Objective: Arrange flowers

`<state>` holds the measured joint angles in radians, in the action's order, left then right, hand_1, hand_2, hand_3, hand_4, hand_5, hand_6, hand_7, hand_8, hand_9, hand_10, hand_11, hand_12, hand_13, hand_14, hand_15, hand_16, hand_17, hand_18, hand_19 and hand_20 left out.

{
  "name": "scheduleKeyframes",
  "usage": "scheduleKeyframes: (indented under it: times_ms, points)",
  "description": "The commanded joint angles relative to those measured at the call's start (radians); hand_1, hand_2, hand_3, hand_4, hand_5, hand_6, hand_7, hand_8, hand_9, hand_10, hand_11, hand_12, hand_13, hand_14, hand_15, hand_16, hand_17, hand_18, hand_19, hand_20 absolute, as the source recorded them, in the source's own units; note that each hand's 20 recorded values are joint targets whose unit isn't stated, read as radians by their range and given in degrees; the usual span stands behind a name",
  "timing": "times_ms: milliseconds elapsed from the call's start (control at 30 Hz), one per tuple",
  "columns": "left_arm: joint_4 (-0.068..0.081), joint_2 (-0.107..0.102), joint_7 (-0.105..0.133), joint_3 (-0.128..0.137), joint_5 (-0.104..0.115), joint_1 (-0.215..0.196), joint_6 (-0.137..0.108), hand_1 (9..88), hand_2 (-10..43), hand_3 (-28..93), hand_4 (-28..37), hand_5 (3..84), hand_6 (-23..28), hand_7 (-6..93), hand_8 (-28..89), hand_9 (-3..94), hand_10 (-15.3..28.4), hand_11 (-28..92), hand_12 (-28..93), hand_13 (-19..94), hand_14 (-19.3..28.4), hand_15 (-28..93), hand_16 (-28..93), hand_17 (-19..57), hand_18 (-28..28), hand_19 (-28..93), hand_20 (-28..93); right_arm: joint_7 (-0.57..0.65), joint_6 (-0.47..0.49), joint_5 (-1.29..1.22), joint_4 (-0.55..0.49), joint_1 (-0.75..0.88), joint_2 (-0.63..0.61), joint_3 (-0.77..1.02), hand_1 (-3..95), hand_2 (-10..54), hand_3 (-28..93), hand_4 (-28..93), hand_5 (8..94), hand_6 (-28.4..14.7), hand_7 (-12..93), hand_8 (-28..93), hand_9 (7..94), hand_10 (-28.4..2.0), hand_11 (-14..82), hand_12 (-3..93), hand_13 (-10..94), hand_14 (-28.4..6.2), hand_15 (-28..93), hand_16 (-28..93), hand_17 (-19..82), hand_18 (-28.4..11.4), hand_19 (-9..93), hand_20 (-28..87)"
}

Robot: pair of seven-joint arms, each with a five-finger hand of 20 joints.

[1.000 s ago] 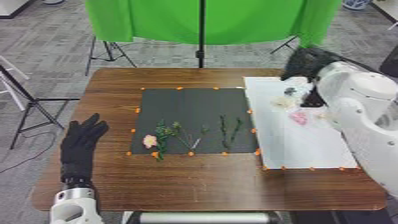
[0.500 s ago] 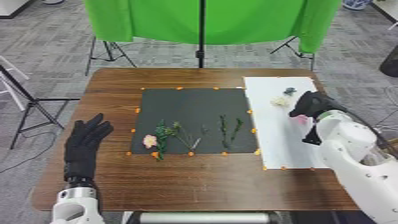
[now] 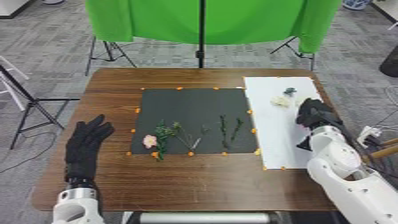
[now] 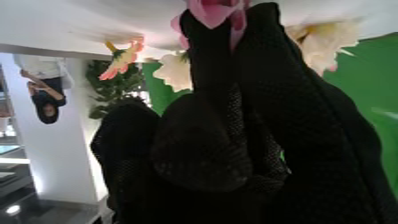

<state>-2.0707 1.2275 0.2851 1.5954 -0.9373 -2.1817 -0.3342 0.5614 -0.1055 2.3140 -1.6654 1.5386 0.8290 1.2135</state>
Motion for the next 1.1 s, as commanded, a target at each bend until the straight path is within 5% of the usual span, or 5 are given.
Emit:
scheduleKeyframes:
  times_ms: [33,400,633,833,1100]
  points:
    - [0.000,0.004,-0.011,-0.002,-0.003,-0.018,0.006,15.4,10.6,66,-28.3,47.0,5.4,10.8,-7,45.9,14.3,21,11,35,18.0,28,-5,2.5,11.3,12,17,-0.039,-0.033,0.026,-0.221,-0.132,-0.059,-0.030,65.7,-9.5,56,-17,81.5,-1.1,20,10,92.0,-9.0,10.3,42.1,92,-0.9,65,35,71,-9.6,93,64]
    - [0.006,-0.007,-0.006,-0.011,-0.002,0.000,0.009,15.9,10.6,66,-28.3,47.0,5.5,10.8,-6,45.8,14.4,21,11,35,18.1,29,-5,2.6,11.3,12,17,-0.278,0.059,-0.112,-0.017,-0.690,0.255,-0.613,64.3,-9.5,58,-17,81.4,-0.5,20,10,92.1,-8.8,9.9,42.8,92,-0.6,65,36,71,-9.5,93,65]
    - [0.002,-0.016,-0.002,-0.030,0.020,0.021,-0.041,15.7,14.0,61,-28.3,47.0,5.5,10.6,-7,46.0,14.5,21,11,35,18.1,28,-5,2.5,11.3,12,17,-0.332,0.163,-0.107,0.230,-0.770,0.455,-0.748,63.1,-9.5,59,-18,80.7,0.1,21,10,91.8,-8.0,9.7,42.8,92,-0.7,66,36,71,-9.4,93,65]
    - [-0.001,-0.021,0.006,-0.039,0.032,0.020,-0.087,19.5,29.2,50,-28.3,45.3,8.3,6.3,-7,46.4,16.0,19,7,35,17.9,27,-6,3.6,9.9,12,16,-0.342,0.153,-0.041,0.328,-0.773,0.513,-0.788,62.2,-9.5,60,-18,79.9,0.5,22,9,91.3,-7.7,9.5,42.9,91,-0.7,66,36,71,-9.3,93,66]
    - [0.001,-0.028,0.007,-0.044,0.039,0.026,-0.083,19.5,30.6,52,-28.3,44.1,8.2,7.5,-7,46.8,15.6,20,7,35,17.9,29,-7,3.9,9.9,13,16,-0.309,0.183,-0.028,0.363,-0.766,0.527,-0.788,60.4,-9.5,60,-18,77.6,1.2,22,7,90.1,-7.8,9.0,42.8,91,-0.8,67,36,70,-9.5,93,67]
